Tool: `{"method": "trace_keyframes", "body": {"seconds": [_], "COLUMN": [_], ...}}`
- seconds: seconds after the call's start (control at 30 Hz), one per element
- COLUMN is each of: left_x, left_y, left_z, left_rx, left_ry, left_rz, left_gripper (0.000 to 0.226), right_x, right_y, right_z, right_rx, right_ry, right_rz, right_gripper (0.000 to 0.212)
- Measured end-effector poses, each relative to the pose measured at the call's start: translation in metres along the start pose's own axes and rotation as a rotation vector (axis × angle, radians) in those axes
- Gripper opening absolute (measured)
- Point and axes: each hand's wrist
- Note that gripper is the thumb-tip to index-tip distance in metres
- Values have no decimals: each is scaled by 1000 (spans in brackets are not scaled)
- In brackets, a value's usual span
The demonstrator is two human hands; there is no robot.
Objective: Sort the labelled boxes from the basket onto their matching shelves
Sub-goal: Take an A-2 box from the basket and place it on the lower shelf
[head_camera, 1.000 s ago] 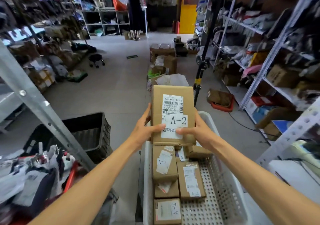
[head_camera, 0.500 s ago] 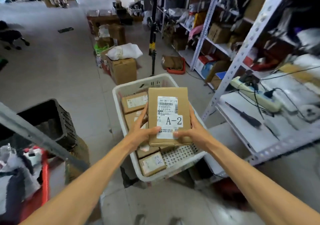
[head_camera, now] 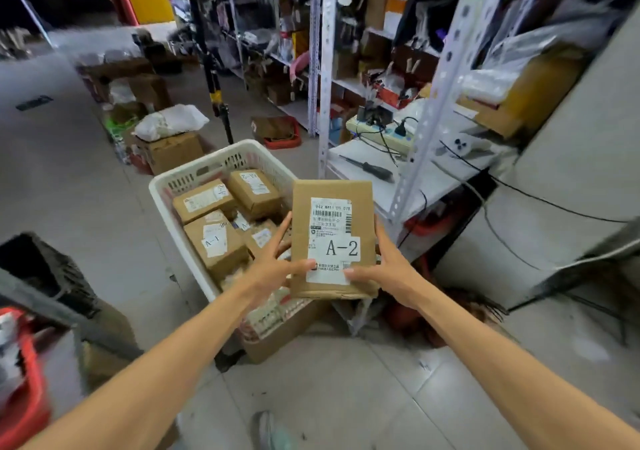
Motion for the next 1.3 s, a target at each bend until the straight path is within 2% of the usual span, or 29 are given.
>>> {"method": "trace_keyframes", "body": {"seconds": [0.23,0.37,0.73,0.8,0.9,1.0,1.2,1.3], "left_x": [-12,-1,42,44,40,31,2,-13], "left_y": [-144,-232,-493,-546,-609,-667,-739,-760], "left_z": [1,7,40,50,64,71,40,5], "left_rx": [28,41,62,67,29,-4,51,148], "left_ry": [-51,-65,-113,-139,-177,-182,-90,-9], "left_rz": [-210,-373,-1010,-1194,-1364,-1535,-1740,-1803], "left_gripper": [106,103,109,113,113,113,109,115], "right_x": [-126,-192,-362,-395,-429,-456,-476,-479], "right_y": [89,152,274,288,302,309,303,290], "right_z": [38,55,71,64,54,51,89,124], "right_rx": [41,82,169,157,96,142,191,303], "right_ry": [12,-18,-111,-134,-173,-210,-324,-414], "right_rz": [211,396,988,1147,1304,1483,1823,1893], "right_gripper": [122,115,116,117,109,109,105,112]}}
Point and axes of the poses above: each hand's wrist, its own x-axis towards the middle knuckle, its own y-axis out of the back of the hand, z = x × y, and after that the axes turned 9 degrees about -y, right-handed
